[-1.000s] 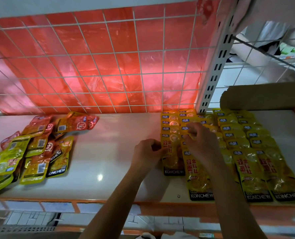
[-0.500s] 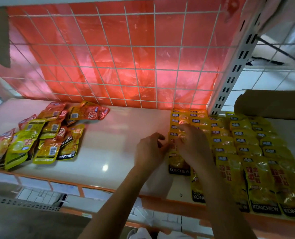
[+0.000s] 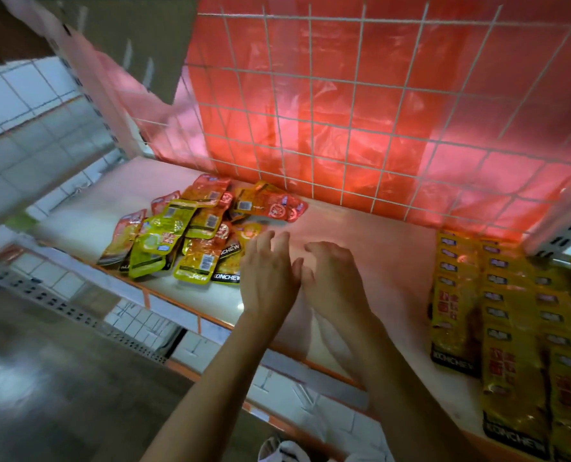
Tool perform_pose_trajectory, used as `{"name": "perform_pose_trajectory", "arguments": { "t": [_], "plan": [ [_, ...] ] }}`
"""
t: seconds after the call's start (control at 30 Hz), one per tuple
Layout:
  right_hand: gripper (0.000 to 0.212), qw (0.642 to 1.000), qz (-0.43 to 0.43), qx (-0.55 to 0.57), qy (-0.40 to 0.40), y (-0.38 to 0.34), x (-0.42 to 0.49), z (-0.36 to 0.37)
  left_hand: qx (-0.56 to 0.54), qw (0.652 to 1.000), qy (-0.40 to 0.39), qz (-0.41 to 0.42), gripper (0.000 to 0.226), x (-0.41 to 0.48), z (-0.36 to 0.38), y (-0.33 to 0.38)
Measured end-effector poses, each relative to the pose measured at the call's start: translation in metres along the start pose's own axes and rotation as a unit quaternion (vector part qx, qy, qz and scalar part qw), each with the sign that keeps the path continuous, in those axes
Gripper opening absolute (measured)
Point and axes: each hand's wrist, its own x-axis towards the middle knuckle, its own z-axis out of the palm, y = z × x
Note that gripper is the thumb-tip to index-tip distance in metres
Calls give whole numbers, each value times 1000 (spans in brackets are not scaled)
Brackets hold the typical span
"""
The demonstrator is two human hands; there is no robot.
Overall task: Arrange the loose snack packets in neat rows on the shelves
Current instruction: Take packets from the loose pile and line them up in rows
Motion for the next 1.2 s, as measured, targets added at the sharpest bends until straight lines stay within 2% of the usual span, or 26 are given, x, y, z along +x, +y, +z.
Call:
{"name": "perform_pose_trajectory", "arguments": {
  "t": [0.23,0.33,0.5,0.67,0.83,1.0,1.07,1.2],
  "plan": [
    [32,998,33,-20,-50,-53,30,52,51,992,0,-118,51,14,-19,-79],
    [43,996,59,-30,-54,-71,39,69,87,983,-40,-155,52,19,-21,-98],
    [45,989,125,-50,-58,-83,52,89,68,983,-45,-165,50,18,-21,-102],
    [42,985,163,39,-42,-75,52,87,75,986,-45,-139,37,17,-22,-99],
    [55,975,162,154,-3,-56,43,71,3,996,4,-92,27,18,-21,-88],
    [70,935,180,302,40,-32,25,52,-94,993,23,-69,31,17,-20,-63],
    [74,934,177,304,64,-20,21,43,-184,977,36,-97,21,18,-18,-49],
    [58,944,164,275,83,7,15,23,-327,935,-9,-137,23,21,-11,-27]
  ]
}}
